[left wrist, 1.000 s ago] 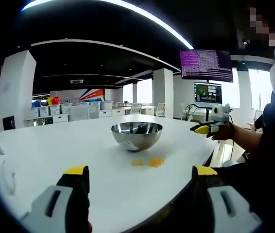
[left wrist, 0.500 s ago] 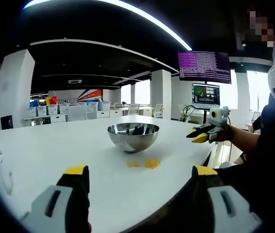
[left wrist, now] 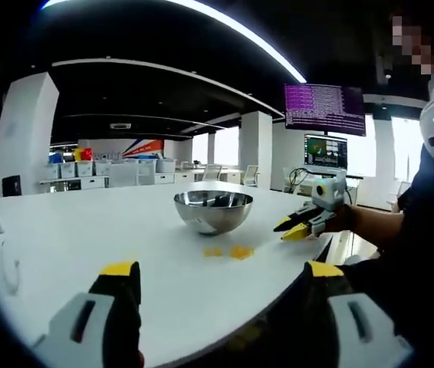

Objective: Pick up the QQ candy scattered on the table and place it into the stainless steel bowl on the table

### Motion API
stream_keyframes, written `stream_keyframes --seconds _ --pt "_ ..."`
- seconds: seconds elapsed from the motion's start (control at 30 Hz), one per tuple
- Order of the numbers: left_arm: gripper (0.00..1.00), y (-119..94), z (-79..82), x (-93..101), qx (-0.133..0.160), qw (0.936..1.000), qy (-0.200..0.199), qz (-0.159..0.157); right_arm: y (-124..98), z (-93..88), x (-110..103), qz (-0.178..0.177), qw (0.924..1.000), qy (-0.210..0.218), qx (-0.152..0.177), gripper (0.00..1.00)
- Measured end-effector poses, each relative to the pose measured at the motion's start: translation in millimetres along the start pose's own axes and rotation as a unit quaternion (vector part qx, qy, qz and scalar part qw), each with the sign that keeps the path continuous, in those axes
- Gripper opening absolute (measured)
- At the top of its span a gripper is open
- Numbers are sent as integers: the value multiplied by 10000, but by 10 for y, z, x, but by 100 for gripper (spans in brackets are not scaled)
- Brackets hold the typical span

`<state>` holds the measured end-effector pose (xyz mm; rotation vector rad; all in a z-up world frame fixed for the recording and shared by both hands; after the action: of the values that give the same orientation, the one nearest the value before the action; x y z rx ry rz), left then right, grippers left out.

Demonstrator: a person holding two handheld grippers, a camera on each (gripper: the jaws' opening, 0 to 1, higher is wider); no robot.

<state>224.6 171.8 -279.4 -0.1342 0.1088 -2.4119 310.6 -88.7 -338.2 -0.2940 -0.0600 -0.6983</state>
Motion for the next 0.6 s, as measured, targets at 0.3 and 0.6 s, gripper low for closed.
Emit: stream_keyframes --seconds 0.3,0.6 --pt "87 -122 4 -62 47 9999 -4 105 413 54 -193 315 9992 -196 -167 19" --pt "87 -240 8 -136 91 9997 1 234 595 -20 -180 341 9985 -198 -389 15"
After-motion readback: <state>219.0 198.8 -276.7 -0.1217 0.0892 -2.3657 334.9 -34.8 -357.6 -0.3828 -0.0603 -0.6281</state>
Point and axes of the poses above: the point that each gripper's makers call its tool centre point, and the gripper's own axes: y roughly forward along the fingers, x roughly to its right, z roughly out of its top, the point moved 4 cm from there along -y, roughly backward along the fingers, and after that the axes turned 10 degrees about -z, right-handed, at the moved point
